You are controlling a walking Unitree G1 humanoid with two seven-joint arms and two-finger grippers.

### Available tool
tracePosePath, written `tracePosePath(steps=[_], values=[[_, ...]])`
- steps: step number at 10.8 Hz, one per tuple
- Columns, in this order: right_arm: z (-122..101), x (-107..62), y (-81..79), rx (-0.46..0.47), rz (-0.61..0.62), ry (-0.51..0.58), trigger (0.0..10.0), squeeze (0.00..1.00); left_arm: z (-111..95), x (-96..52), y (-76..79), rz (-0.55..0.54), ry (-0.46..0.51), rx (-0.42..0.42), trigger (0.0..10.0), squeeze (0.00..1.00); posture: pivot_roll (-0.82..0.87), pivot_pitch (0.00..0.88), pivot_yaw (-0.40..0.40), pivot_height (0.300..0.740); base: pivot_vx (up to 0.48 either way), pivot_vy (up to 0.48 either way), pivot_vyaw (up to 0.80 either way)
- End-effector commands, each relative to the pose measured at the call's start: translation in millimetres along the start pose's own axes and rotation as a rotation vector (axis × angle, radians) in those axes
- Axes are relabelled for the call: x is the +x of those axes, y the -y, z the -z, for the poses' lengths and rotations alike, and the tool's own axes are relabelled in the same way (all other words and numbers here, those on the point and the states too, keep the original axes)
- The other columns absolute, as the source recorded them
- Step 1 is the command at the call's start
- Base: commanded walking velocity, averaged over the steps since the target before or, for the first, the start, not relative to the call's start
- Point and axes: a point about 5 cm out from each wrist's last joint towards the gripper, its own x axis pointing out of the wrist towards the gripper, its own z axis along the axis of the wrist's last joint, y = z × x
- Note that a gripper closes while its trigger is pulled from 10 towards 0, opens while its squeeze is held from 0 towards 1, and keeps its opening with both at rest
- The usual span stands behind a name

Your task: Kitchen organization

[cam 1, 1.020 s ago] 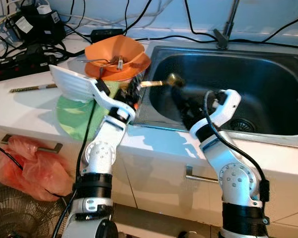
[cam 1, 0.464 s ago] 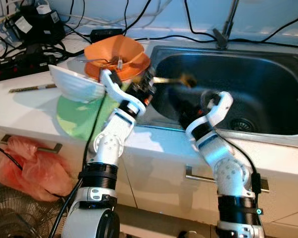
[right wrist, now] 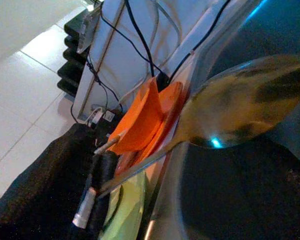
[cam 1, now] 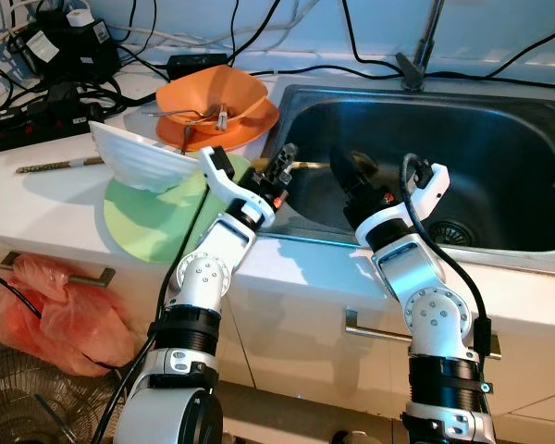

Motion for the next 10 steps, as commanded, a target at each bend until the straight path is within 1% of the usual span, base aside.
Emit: tracePosePath(steps=[1, 2, 3, 5, 6, 7, 8, 9, 10], values=[[9.2, 9.3, -18.0, 0.098, -0.047, 0.019, 10.0, 0.00, 44.7, 20.6, 27.9, 0.102, -0.065, -0.164, 0.0, 0.00, -0.04, 0.063, 0.090, 0.740, 0.000, 0.000, 0.00], [13.7, 11.5, -22.9, 0.122, -0.071, 0.003, 10.0, 0.00, 48.7, 24.0, 30.5, 0.117, -0.069, -0.214, 0.0, 0.00, -0.04, 0.061, 0.091, 0.740, 0.000, 0.000, 0.00], [16.7, 11.8, -25.8, 0.131, -0.083, -0.010, 10.0, 0.00, 47.8, 27.8, 34.0, 0.136, -0.060, -0.241, 0.0, 0.00, -0.05, 0.062, 0.088, 0.740, 0.000, 0.000, 0.00], [16.6, 10.7, -25.1, 0.146, -0.081, -0.013, 10.0, 0.00, 43.7, 32.5, 36.4, 0.154, -0.049, -0.248, 0.0, 0.00, -0.05, 0.063, 0.083, 0.740, 0.000, 0.000, 0.00], [18.7, 12.7, -26.3, 0.149, -0.092, -0.022, 10.0, 0.00, 50.6, 33.2, 39.1, 0.171, -0.077, -0.275, 0.0, 0.00, -0.06, 0.063, 0.083, 0.740, 0.000, 0.000, 0.00], [19.4, 14.5, -30.5, 0.134, -0.113, -0.021, 8.5, 0.00, 58.7, 31.5, 42.1, 0.184, -0.108, -0.289, 0.0, 0.00, -0.06, 0.063, 0.087, 0.740, 0.000, 0.000, 0.00], [17.8, 14.8, -31.9, 0.130, -0.123, -0.014, 0.5, 0.00, 62.0, 30.7, 44.3, 0.192, -0.124, -0.297, 0.0, 0.00, -0.05, 0.064, 0.088, 0.740, 0.000, 0.000, 0.00], [11.6, 15.8, -32.3, 0.126, -0.135, -0.018, 0.0, 0.00, 64.9, 30.7, 47.9, 0.208, -0.148, -0.311, 0.0, 0.00, -0.05, 0.074, 0.097, 0.740, 0.000, 0.000, 0.00], [6.3, 17.8, -33.6, 0.088, -0.150, -0.037, 0.0, 0.00, 67.0, 31.9, 52.7, 0.227, -0.167, -0.319, 0.0, 0.00, -0.05, 0.075, 0.097, 0.740, 0.000, 0.000, 0.00]])
